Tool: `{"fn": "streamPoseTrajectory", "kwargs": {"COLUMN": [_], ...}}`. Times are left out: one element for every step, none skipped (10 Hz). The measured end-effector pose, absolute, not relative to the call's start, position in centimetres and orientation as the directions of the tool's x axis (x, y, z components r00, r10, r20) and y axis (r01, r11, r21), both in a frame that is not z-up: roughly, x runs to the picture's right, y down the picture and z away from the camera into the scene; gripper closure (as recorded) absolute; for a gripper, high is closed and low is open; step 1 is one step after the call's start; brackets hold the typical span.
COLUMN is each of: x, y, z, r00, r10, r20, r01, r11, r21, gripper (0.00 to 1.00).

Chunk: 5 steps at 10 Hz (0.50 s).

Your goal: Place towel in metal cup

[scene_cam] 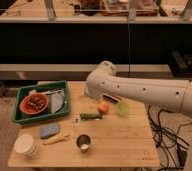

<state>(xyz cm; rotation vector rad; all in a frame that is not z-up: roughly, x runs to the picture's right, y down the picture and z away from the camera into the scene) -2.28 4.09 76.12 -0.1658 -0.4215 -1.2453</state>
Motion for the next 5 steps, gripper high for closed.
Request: {"fn": "streamPoseTrajectory", "kwargs": {"x": [-2.3,-2.3,-3.0,-4.2,-5.5], "y": [4.1,3.9,3.6,3.2,2.9], "z": [76.1,76.3,76.8,77.3,77.7], "r00": [0.255,0.244,0.214,0.184,0.155], "r10": [-0.882,-0.882,-0.885,-0.884,-0.884], "r20": [0.398,0.402,0.414,0.429,0.441], "r01": [0.942,0.945,0.953,0.960,0.967], "r11": [0.319,0.309,0.282,0.255,0.228], "r21": [0.105,0.104,0.108,0.113,0.117], "gripper": [0.36,0.36,0.36,0.36,0.36]}}
